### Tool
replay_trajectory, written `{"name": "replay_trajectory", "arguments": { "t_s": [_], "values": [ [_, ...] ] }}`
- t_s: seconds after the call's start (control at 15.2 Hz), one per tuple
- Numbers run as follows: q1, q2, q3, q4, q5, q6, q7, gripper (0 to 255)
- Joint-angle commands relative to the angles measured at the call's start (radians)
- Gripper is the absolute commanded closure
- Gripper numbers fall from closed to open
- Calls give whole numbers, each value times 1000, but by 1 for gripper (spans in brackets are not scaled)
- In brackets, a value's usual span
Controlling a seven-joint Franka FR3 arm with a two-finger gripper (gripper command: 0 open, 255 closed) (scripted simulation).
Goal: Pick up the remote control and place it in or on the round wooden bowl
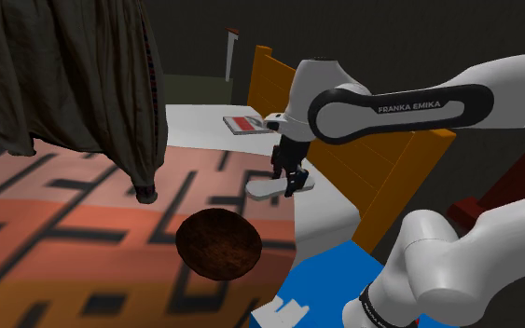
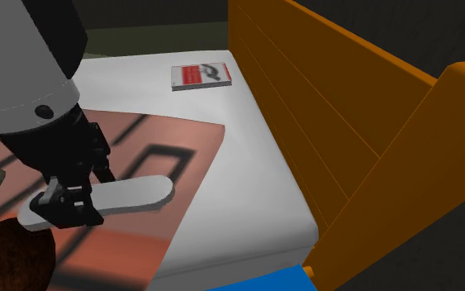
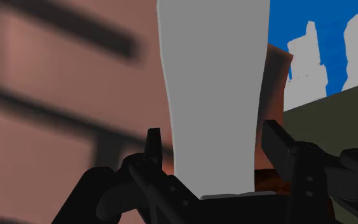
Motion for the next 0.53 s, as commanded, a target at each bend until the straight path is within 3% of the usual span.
{"name": "replay_trajectory", "arguments": {
  "t_s": [0.0,0.46],
  "values": [
    [30,32,39,19,29,11,51,255],
    [115,151,154,113,101,36,202,255]
  ]
}}
